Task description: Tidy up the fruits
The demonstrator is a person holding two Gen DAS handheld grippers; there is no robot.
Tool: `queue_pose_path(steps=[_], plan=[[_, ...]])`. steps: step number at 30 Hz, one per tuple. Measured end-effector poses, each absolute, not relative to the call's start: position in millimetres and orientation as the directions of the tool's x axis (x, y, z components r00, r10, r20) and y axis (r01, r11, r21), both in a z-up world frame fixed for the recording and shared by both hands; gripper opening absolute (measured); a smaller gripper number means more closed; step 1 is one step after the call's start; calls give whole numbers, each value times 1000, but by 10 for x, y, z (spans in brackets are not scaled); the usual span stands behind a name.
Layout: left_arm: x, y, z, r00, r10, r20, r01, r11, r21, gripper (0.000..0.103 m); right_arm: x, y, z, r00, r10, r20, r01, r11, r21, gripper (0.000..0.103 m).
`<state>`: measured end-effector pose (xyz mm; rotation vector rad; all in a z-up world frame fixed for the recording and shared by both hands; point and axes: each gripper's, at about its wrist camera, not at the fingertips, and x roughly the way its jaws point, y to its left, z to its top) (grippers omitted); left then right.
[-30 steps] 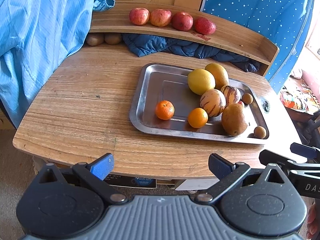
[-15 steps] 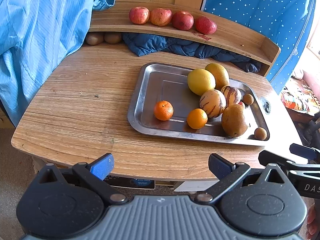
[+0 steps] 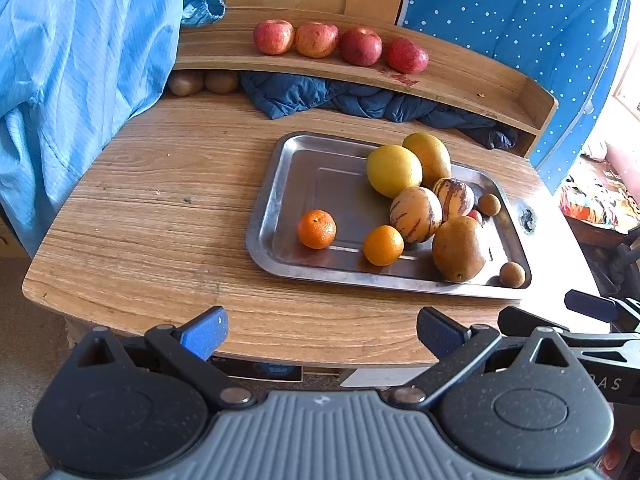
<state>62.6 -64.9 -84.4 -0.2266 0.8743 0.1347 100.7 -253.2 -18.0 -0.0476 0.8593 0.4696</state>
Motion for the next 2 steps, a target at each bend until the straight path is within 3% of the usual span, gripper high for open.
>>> queue_pose_path(steps=[2], plan=[[640,-655,-847,632,35,-774,-216,967,-132,102,1026,-2543,-183,555,381,-739,-419,896,147,102]])
